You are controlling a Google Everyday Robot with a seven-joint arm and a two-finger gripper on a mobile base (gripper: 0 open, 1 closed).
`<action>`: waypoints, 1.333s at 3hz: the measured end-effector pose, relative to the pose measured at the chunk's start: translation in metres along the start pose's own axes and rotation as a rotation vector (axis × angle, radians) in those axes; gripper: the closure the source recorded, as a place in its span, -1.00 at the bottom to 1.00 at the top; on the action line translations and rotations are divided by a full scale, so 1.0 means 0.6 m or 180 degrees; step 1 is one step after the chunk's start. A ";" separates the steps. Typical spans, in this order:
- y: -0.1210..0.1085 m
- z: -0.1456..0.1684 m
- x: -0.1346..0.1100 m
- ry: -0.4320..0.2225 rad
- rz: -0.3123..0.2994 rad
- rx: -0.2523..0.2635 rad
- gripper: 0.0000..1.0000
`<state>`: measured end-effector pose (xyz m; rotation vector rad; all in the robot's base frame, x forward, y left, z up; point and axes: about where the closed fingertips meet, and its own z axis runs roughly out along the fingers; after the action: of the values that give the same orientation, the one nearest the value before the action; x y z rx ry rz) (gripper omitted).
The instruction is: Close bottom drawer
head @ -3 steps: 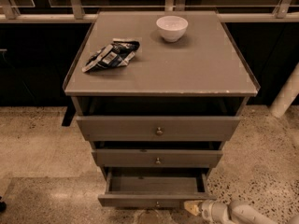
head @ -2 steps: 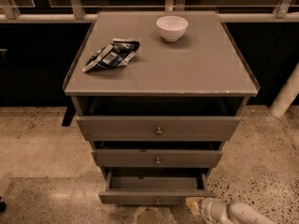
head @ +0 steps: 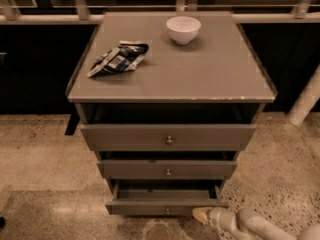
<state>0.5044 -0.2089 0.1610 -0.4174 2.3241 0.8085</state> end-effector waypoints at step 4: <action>-0.033 0.033 -0.067 -0.0321 -0.0307 -0.0084 1.00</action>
Offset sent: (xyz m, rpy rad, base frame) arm 0.1153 -0.0155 0.0159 0.0201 -0.3678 0.0472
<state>0.5533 -0.2079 0.1664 -0.4854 2.1850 0.7958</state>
